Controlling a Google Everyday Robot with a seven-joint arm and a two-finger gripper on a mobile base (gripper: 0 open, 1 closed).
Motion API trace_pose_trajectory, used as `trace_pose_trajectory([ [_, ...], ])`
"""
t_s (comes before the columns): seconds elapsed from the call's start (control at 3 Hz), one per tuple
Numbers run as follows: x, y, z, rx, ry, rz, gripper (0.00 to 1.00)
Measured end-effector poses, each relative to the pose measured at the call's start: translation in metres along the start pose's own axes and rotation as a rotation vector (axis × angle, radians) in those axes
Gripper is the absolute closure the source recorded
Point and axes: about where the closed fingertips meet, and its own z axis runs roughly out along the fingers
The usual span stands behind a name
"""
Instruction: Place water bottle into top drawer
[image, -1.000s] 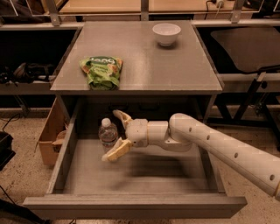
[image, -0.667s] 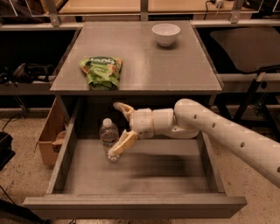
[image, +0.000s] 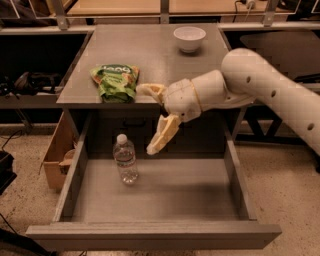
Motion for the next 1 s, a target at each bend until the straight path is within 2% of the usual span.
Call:
trace_pose_trajectory([
  [0.33, -0.054, 0.01, -0.06, -0.011, 0.176, -0.05, 0.0],
  [0.67, -0.09, 0.01, -0.118, 0.103, 0.372, -0.087, 0.0],
  [1.0, -0.106, -0.006, -0.167, 0.314, 0.555, -0.121, 0.0],
])
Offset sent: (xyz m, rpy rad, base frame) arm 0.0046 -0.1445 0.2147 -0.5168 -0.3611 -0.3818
